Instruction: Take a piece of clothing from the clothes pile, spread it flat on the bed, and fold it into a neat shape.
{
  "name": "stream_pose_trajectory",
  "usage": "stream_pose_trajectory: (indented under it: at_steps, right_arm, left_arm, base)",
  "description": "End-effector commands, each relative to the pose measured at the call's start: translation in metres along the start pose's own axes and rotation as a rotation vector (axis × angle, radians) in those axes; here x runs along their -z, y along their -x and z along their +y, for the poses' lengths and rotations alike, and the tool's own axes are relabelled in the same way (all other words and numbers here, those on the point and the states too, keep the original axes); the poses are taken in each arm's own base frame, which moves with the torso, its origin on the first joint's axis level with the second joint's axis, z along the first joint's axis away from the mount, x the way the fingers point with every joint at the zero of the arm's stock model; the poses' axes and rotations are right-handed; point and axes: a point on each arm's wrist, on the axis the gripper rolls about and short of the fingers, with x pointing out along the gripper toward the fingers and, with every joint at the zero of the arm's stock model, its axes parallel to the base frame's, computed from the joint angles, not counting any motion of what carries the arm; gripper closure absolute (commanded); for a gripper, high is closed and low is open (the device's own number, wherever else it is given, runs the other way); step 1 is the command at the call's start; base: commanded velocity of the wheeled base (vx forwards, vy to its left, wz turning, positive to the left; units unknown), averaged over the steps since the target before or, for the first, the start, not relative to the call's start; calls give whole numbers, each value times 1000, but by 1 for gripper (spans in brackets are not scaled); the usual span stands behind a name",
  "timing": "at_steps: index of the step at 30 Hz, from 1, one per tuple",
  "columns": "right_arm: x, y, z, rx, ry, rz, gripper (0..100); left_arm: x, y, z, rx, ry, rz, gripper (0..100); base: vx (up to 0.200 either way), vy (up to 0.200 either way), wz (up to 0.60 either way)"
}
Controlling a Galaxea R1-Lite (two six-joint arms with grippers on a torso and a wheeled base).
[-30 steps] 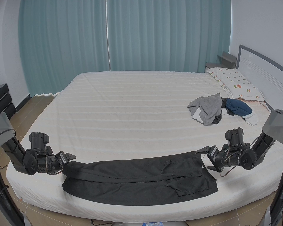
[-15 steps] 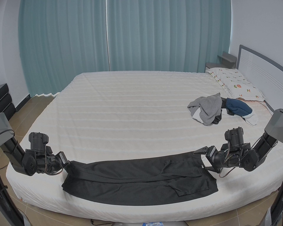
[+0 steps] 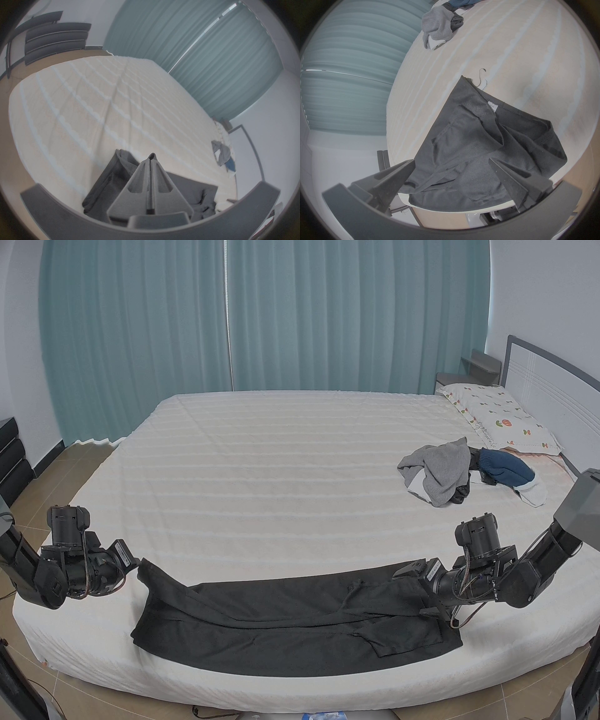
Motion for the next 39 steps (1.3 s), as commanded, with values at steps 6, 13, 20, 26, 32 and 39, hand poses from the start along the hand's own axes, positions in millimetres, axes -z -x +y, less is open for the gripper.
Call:
stream_pose_trajectory:
  at_steps: [6, 13, 20, 26, 32, 39]
  right_arm:
    - [10, -25, -11, 78, 8, 20, 0]
    - [9, -19, -7, 61, 11, 10, 0]
    - [9, -18, -6, 56, 12, 8, 0]
    - [1, -10, -4, 37, 4, -17, 0]
    - [-2, -9, -4, 34, -2, -27, 0]
    - [-4, -9, -6, 32, 0, -32, 0]
  left_arm:
    - [-3, 1, -4, 39, 21, -42, 100]
    - [-2, 1, -4, 37, 22, -39, 100]
    - [1, -1, 1, -4, 9, 5, 100]
    - [9, -24, 11, -54, 23, 85, 100]
    - [-2, -39, 7, -35, 19, 69, 0]
    - [-13, -55, 6, 26, -124, 176, 0]
  base:
    - [0, 0, 0]
    - [0, 0, 0]
    - [0, 0, 0]
    - [0, 0, 0]
    - [0, 0, 0]
    - [0, 0, 0]
